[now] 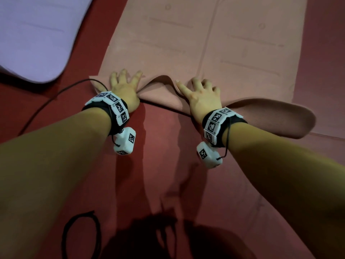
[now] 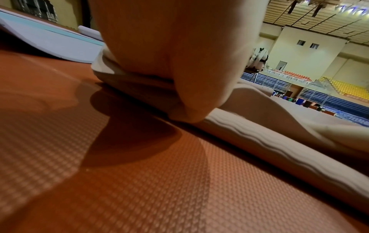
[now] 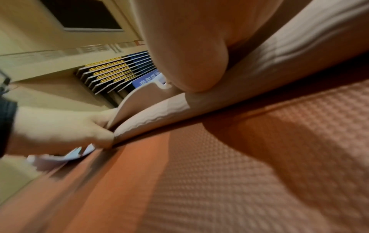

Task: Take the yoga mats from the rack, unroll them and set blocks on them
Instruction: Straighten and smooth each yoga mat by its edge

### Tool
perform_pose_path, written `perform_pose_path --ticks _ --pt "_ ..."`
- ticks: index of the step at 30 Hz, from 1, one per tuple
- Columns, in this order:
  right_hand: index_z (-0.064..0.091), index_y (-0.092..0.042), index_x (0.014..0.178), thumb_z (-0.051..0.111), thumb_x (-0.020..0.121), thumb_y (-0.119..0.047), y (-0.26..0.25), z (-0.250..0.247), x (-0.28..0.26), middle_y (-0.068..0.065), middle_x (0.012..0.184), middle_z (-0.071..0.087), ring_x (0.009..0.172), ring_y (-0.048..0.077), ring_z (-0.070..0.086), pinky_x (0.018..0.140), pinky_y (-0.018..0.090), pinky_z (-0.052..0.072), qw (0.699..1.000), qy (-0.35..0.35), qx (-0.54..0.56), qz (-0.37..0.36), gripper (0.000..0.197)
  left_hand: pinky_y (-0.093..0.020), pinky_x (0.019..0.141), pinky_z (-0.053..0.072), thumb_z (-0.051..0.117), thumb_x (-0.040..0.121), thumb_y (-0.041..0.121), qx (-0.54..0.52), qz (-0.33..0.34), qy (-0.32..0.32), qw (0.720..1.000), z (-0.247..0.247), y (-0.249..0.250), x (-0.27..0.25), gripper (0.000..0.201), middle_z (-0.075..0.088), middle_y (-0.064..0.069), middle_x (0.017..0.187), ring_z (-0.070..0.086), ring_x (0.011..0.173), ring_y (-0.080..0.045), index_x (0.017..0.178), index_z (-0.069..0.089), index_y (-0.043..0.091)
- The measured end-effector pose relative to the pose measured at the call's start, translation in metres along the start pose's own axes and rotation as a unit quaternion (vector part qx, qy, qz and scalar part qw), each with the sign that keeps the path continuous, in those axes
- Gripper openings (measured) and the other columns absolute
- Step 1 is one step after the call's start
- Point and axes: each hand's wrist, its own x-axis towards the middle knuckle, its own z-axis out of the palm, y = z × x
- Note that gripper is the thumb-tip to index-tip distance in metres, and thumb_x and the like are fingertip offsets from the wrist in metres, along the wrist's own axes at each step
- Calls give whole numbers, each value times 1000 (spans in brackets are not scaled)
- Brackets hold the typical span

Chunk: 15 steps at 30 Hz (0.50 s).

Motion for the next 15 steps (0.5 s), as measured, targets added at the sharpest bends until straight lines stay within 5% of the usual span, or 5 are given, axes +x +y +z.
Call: perform_pose_path --ticks 4,11,15 --pt "10 -49 150 63 79 -8 4 -9 2 9 148 29 127 38 35 94 54 40 999 -39 14 0 97 -77 107 1 64 80 33 9 2 -33 999 -7 -2 -4 92 -2 7 164 -6 151 -28 147 6 58" --pt "16 -50 150 47 85 -4 9 -24 -12 -1 144 44 134 33 38 105 55 38 981 -90 170 -29 85 -53 118 2 61 87 42 -86 14 -54 995 -25 -7 -35 82 1 -3 166 -7 152 -30 155 16 42" --pt "26 -45 150 45 88 -5 5 -39 -34 4 132 53 117 30 54 91 44 50 970 -84 221 -49 77 -39 122 6 40 82 26 -124 92 -79 985 -29 -38 -48 69 17 -20 161 9 151 -36 149 42 11"
